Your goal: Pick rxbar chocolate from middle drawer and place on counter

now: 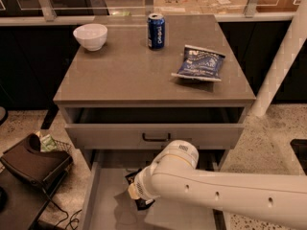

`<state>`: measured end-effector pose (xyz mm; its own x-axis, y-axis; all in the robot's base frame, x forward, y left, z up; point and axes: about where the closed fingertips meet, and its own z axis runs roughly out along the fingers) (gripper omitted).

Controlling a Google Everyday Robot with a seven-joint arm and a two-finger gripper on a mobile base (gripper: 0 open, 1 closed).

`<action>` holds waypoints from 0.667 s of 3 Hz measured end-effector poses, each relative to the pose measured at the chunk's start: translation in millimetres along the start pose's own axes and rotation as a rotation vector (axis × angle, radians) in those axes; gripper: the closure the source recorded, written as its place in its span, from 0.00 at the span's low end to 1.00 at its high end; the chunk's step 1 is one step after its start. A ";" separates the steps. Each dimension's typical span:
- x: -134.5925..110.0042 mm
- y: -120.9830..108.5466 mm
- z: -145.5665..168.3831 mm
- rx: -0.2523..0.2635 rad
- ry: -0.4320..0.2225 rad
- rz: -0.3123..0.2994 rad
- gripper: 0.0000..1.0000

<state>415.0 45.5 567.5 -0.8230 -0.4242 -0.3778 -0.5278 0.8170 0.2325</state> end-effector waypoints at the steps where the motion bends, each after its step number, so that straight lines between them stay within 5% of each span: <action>1: -19.0 11.3 -51.1 -0.032 -0.042 -0.040 1.00; 2: -38.4 27.7 -100.4 -0.082 -0.062 -0.119 1.00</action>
Offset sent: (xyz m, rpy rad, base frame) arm -0.0078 0.0015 0.1773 0.0982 -0.1233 0.2906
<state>410.9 45.2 678.4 -0.7402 -0.4890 -0.4615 -0.6384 0.7266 0.2541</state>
